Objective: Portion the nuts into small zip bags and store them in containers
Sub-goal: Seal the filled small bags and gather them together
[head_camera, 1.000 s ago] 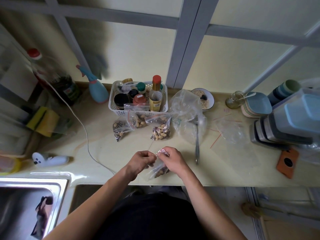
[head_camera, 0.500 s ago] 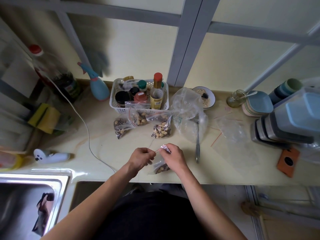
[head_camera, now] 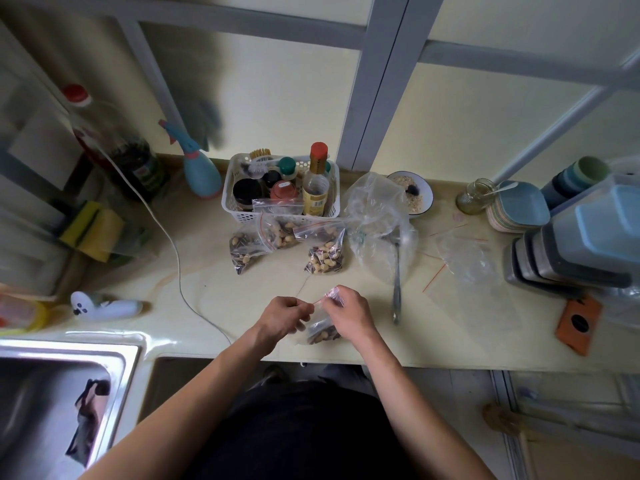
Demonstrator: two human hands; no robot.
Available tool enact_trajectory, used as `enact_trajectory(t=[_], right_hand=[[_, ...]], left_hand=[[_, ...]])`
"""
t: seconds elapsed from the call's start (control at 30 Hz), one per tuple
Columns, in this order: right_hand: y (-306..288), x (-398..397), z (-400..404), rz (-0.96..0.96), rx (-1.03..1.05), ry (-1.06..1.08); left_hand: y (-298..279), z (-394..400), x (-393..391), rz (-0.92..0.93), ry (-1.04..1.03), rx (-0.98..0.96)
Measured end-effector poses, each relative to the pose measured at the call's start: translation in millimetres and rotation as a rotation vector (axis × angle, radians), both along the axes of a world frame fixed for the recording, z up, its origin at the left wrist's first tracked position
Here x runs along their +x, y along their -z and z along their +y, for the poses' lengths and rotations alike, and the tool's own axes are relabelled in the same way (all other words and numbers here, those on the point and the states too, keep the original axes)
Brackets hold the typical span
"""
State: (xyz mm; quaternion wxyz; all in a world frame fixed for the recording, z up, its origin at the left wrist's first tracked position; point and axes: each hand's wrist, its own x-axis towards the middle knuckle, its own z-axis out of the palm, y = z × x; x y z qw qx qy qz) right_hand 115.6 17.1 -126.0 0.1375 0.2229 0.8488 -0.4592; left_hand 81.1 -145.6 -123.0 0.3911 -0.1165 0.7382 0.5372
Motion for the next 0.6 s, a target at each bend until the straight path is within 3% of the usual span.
enact_trajectory(t=[0.27, 0.6], right_hand=[[6, 3, 9, -0.007, -0.192, 0.074], [3, 6, 25, -0.005, -0.088, 0.094]], left_hand=[[-4, 2, 4, 0.005, -0.086, 0.109], [-4, 21, 7, -0.004, -0.069, 0.064]])
